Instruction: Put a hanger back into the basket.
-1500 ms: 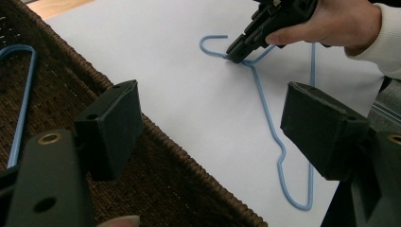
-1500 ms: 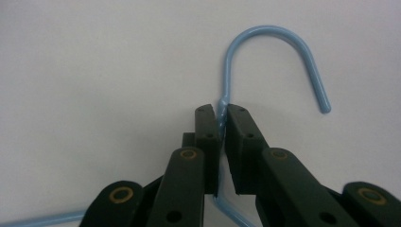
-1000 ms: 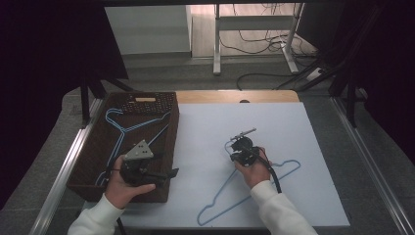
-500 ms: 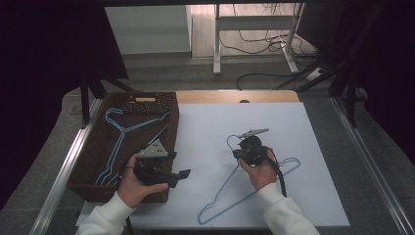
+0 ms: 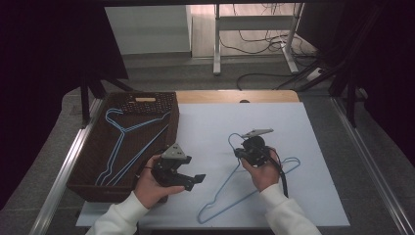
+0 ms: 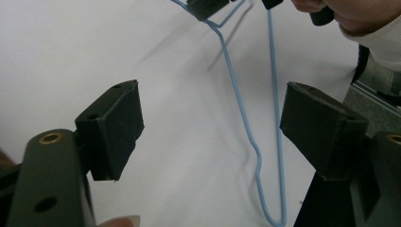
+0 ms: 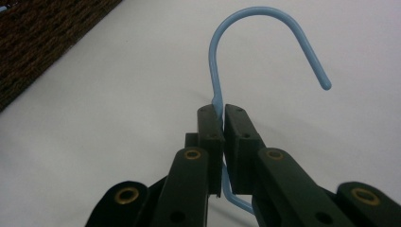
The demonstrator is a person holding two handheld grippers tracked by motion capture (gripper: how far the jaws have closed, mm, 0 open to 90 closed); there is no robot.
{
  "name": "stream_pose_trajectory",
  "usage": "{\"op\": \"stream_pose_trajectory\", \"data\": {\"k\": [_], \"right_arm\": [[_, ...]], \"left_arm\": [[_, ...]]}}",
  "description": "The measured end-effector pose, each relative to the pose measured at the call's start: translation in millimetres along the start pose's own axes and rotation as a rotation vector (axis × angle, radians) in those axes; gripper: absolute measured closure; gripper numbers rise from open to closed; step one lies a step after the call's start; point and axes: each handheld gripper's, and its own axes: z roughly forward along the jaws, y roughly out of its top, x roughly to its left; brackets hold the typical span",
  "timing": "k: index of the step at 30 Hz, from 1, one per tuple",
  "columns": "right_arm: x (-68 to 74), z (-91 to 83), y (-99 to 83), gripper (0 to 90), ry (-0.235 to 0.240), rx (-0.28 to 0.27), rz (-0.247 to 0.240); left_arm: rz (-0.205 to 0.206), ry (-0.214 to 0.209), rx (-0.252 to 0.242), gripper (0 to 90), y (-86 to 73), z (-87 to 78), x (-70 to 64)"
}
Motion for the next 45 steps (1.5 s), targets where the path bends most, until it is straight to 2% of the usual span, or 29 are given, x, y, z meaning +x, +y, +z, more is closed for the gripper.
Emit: {"op": "stream_pose_trajectory", "data": {"k": [6, 11, 18, 21, 23, 25, 27, 28, 31, 33, 35, 37, 40, 42, 45], "right_arm": [[1.6, -4.0, -0.4, 85.8, 0.000, -0.019, 0.001], [3.4, -7.4, -0.7, 85.7, 0.001, -0.033, -0.007], [6.1, -12.5, -2.3, 85.7, -0.001, -0.052, -0.014], [7.3, -14.5, -2.8, 85.7, 0.000, -0.057, -0.014], [7.5, -15.6, -2.9, 85.7, 0.000, -0.060, -0.014], [7.2, -16.5, -2.9, 85.7, 0.000, -0.065, -0.013], [7.3, -17.1, -2.9, 85.7, -0.001, -0.068, -0.012], [7.3, -17.2, -3.0, 85.7, -0.002, -0.069, -0.013], [7.4, -18.0, -3.2, 85.7, -0.001, -0.072, -0.011], [7.7, -19.2, -3.3, 85.7, 0.000, -0.077, -0.007], [7.6, -20.7, -3.4, 85.7, 0.002, -0.081, -0.008], [7.4, -22.0, -4.2, 85.6, 0.004, -0.085, -0.010], [5.4, -27.4, -4.4, 84.6, 0.019, -0.098, 0.006], [1.0, -32.6, -5.0, 74.7, 0.056, -0.116, 0.030], [-5.9, -44.0, -9.1, 60.7, 0.087, -0.165, 0.053]], "left_arm": [[0.002, -0.029, 0.047, 21.8, 7.9, 24.9, -11.1], [-0.003, -0.041, 0.109, 22.9, 13.4, 48.5, -20.1], [-0.036, -0.083, 0.189, 26.5, 15.3, 82.3, -25.5], [-0.086, -0.126, 0.201, 30.3, 15.0, 93.0, -23.5], [-0.112, -0.132, 0.206, 32.9, 14.8, 99.5, -22.9], [-0.116, -0.138, 0.215, 36.4, 14.2, 104.4, -22.2], [-0.120, -0.138, 0.222, 42.1, 13.0, 110.0, -20.9], [-0.137, -0.146, 0.225, 45.5, 12.2, 113.3, -20.0], [-0.158, -0.152, 0.247, 61.1, 8.8, 122.0, -16.3], [-0.165, -0.162, 0.256, 73.8, 6.7, 125.1, -15.0], [-0.159, -0.157, 0.260, 82.8, 5.9, 126.1, -14.9], [-0.170, -0.166, 0.262, 85.0, 6.6, 124.5, -13.9], [-0.180, -0.172, 0.230, 85.6, 7.9, 118.3, -13.7], [-0.193, -0.178, 0.182, 85.7, 10.1, 110.2, -13.5], [-0.213, -0.185, 0.125, 85.7, 13.5, 95.0, -10.9]]}}
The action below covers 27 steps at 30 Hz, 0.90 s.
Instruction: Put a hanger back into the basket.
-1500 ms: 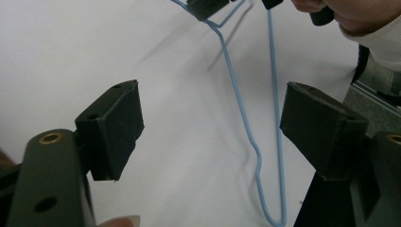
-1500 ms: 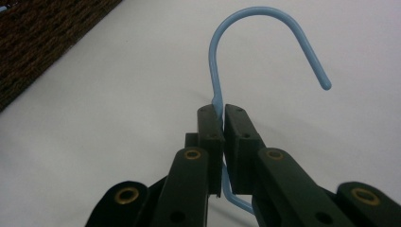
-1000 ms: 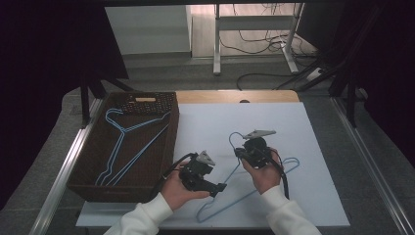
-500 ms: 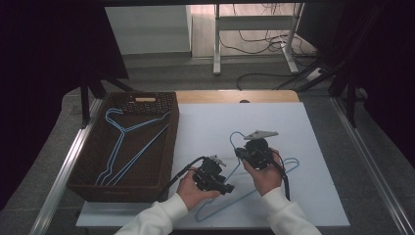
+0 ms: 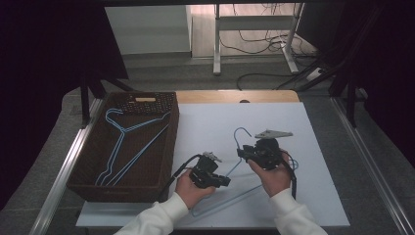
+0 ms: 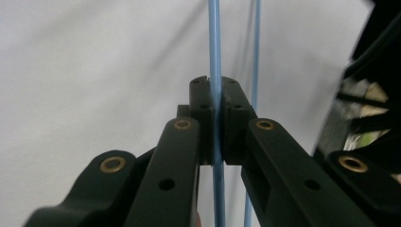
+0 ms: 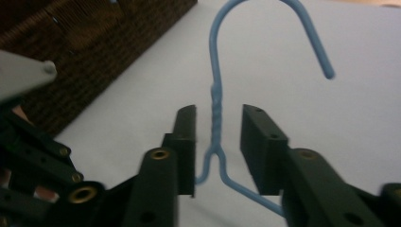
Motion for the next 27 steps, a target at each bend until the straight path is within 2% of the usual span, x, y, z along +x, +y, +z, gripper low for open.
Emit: {"op": "stream_pose_trajectory", "data": {"k": [2, 5, 7, 11, 16, 21, 27], "right_arm": [[-4.0, -11.5, -2.4, 52.1, 0.023, -0.042, 0.003], [-9.9, -33.1, -8.3, 43.9, 0.059, -0.105, -0.005], [-12.3, -44.8, -12.8, 41.4, 0.068, -0.131, -0.007], [-18.9, -67.6, -26.0, 37.9, 0.074, -0.170, -0.019], [-30.3, -87.5, -38.9, 33.6, 0.077, -0.207, -0.024], [-35.0, -90.0, -42.6, 28.3, 0.103, -0.214, -0.039], [-41.3, -78.2, -48.8, 24.9, 0.121, -0.166, -0.025]], "left_arm": [[-0.010, -0.004, -0.026, 85.7, -0.1, -9.9, 0.2], [-0.011, -0.016, -0.048, 85.8, -0.6, -23.7, -1.1], [-0.019, -0.038, -0.058, 85.8, -0.6, -30.0, -3.5], [-0.006, -0.039, -0.081, 85.7, 1.2, -46.3, -10.8], [0.004, -0.045, -0.131, 85.7, 8.0, -80.3, -16.3], [0.021, -0.036, -0.190, 85.7, 13.2, -114.8, -16.5], [0.030, -0.003, -0.237, 85.7, 11.6, -154.2, -6.6]]}}
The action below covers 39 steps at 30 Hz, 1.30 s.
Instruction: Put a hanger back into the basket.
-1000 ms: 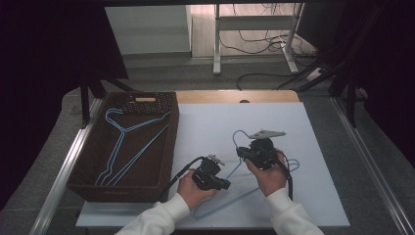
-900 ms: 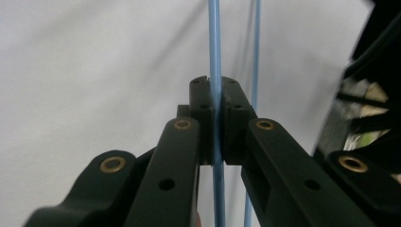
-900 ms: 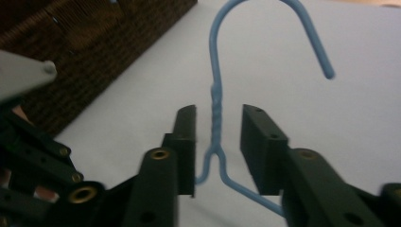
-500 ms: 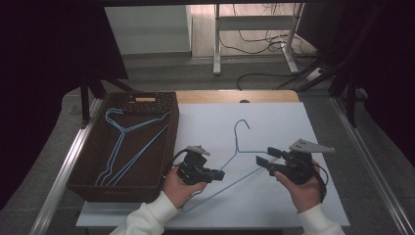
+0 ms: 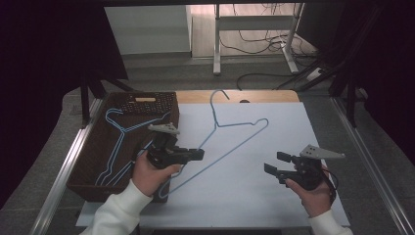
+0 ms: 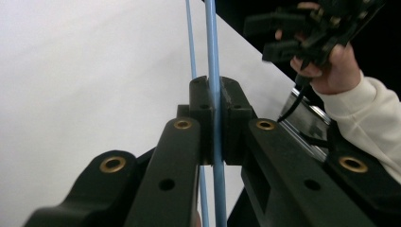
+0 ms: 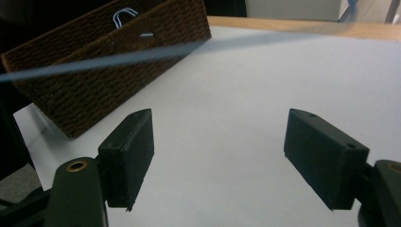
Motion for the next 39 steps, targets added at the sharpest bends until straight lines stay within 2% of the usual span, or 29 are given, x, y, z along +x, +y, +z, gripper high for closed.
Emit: {"op": "stream_pose_trajectory", "data": {"k": [2, 6, 13, 17, 25, 31, 39], "right_arm": [[-2.6, 3.8, -2.9, 24.9, 0.002, 0.014, 0.013], [-4.0, 9.6, -8.2, 24.8, -0.008, 0.053, 0.007], [-5.6, 12.4, -13.0, 24.5, -0.026, 0.092, -0.009], [-8.4, 14.9, -15.1, 24.5, -0.035, 0.108, -0.005], [-11.3, 19.2, -18.0, 24.0, -0.045, 0.132, -0.010], [-13.5, 20.2, -19.3, 23.8, -0.047, 0.138, -0.006], [-14.4, 20.0, -20.2, 23.7, -0.052, 0.140, -0.007]], "left_arm": [[-0.006, 0.019, -0.017, 85.7, 0.0, -15.6, 4.4], [-0.020, 0.049, -0.055, 85.7, -3.3, -42.6, 15.1], [-0.069, 0.129, -0.126, 85.7, -16.6, -94.2, 51.7], [-0.114, 0.167, -0.162, 85.7, -29.3, -114.9, 73.8], [-0.177, 0.215, -0.188, 85.7, -53.3, -127.8, 106.4], [-0.181, 0.243, -0.184, 85.7, -63.2, -131.5, 119.8], [-0.220, 0.256, -0.186, 85.7, -78.6, -140.8, 138.1]]}}
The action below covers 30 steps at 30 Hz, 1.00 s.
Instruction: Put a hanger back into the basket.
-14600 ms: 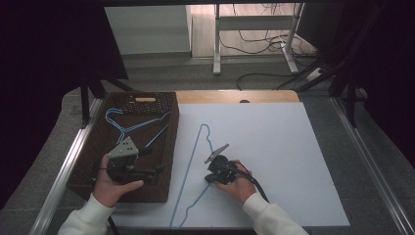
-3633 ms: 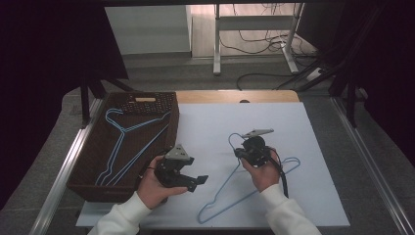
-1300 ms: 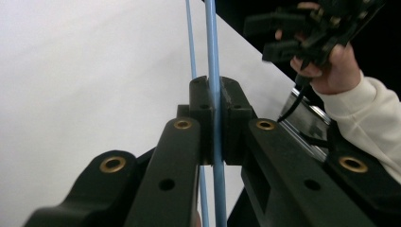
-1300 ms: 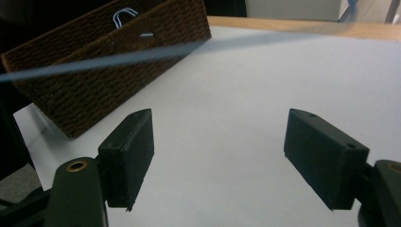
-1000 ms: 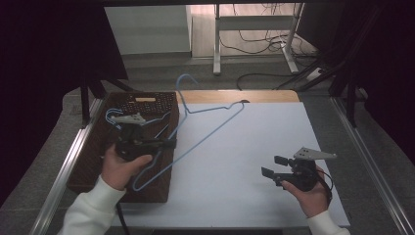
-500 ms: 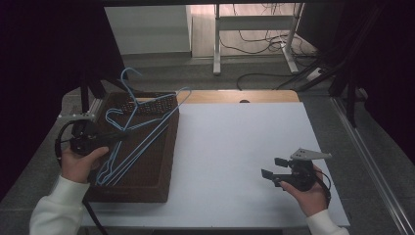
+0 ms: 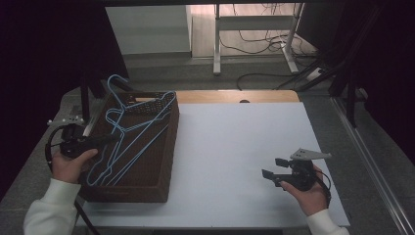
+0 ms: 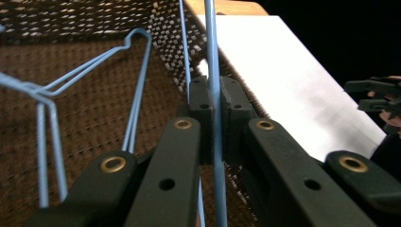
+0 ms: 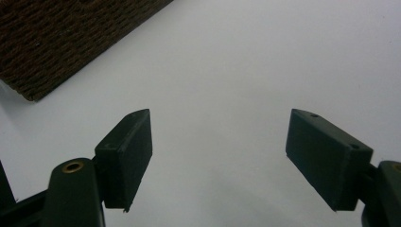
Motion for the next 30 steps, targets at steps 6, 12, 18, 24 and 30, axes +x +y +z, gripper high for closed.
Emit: {"op": "stream_pose_trajectory", "data": {"k": [6, 12, 18, 24, 30], "right_arm": [[0.6, 1.5, 0.2, 23.7, -0.001, 0.007, -0.004], [0.8, 2.5, 0.0, 23.7, -0.004, 0.011, -0.011], [0.7, 1.6, -0.1, 23.7, -0.006, 0.011, -0.012], [0.9, 2.3, -0.3, 23.7, -0.004, 0.013, -0.012], [1.5, 2.9, -0.4, 23.7, -0.002, 0.017, -0.014]], "left_arm": [[-0.005, 0.015, 0.022, 85.7, -5.3, 7.9, 9.3], [-0.003, 0.018, 0.041, 85.7, -4.3, 20.6, 13.3], [0.005, 0.020, 0.076, 85.7, -9.3, 37.6, 15.4], [0.037, 0.206, 0.104, 63.8, -13.4, 49.6, 16.7], [0.081, 0.298, 0.053, 27.7, -9.6, 37.6, 4.6]]}}
